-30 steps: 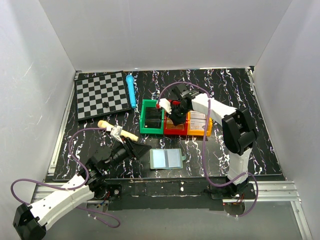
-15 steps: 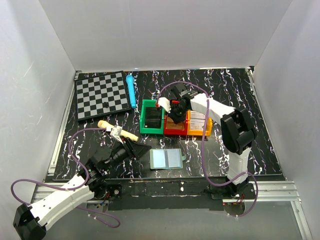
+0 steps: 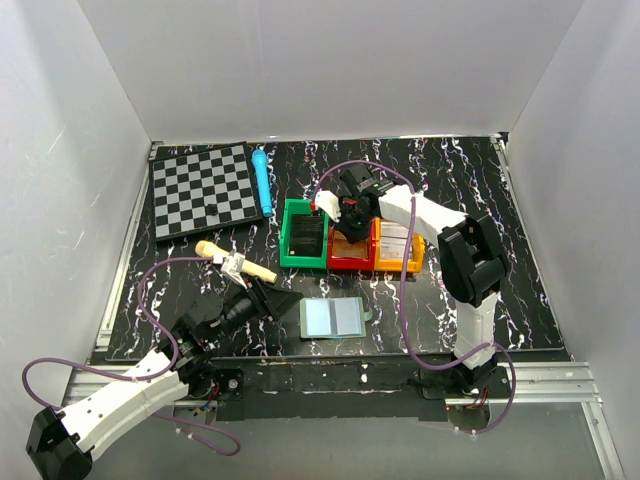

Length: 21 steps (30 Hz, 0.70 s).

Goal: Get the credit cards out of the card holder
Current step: Place the credit card in the storage box.

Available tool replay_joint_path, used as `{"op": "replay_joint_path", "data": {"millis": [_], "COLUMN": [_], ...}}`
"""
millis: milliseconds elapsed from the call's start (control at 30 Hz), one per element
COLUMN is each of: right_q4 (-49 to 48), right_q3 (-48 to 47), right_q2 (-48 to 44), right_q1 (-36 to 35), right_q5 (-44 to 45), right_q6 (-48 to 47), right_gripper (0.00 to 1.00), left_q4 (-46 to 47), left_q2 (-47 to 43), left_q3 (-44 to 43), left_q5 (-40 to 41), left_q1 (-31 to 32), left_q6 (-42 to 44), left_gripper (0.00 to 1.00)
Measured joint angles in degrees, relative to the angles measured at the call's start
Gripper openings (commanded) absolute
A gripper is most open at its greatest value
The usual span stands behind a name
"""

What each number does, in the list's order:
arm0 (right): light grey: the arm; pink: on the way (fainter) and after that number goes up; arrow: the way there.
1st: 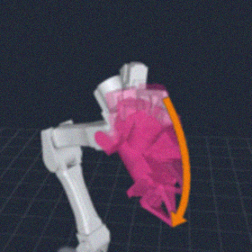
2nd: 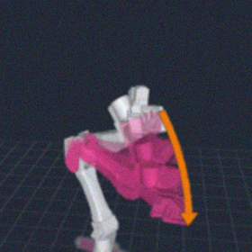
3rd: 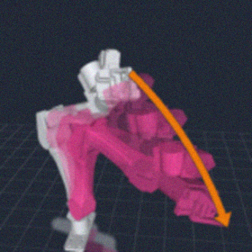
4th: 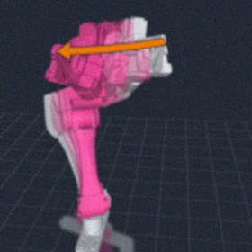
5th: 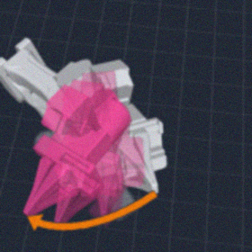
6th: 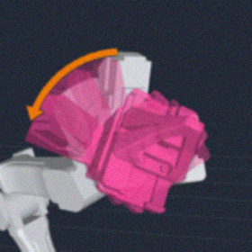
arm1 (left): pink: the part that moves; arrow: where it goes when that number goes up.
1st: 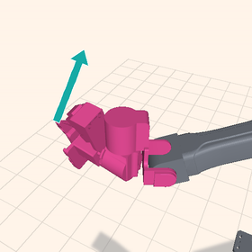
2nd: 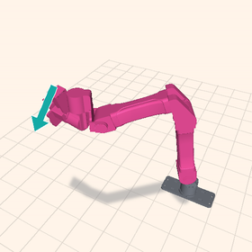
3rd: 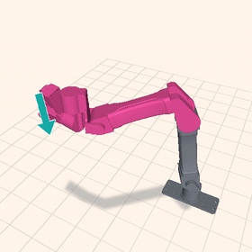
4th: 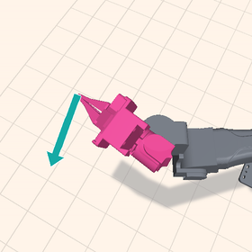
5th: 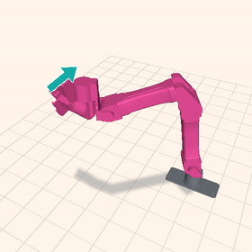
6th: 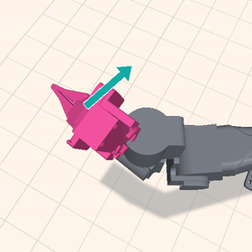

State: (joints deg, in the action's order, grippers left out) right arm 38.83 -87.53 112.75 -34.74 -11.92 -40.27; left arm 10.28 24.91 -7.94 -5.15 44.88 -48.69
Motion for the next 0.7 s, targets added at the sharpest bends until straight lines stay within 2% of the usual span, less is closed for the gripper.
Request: {"op": "replay_joint_path", "data": {"millis": [267,700], "right_q4": [-0.11,-0.72], "right_q3": [-0.15,-0.17], "right_q2": [0.04,0.04], "right_q1": [0.00,-0.02], "right_q5": [0.24,1.38], "right_q6": [0.92,1.49], "right_gripper": [0.02,0.13], "left_q4": [0.00,-0.02], "left_q2": [0.02,0.02], "left_q3": [0.00,0.00], "left_q5": [0.00,0.00], "left_q1": [0.00,0.00], "left_q6": [-0.02,-0.02], "left_gripper": [0.49,0.50]}}
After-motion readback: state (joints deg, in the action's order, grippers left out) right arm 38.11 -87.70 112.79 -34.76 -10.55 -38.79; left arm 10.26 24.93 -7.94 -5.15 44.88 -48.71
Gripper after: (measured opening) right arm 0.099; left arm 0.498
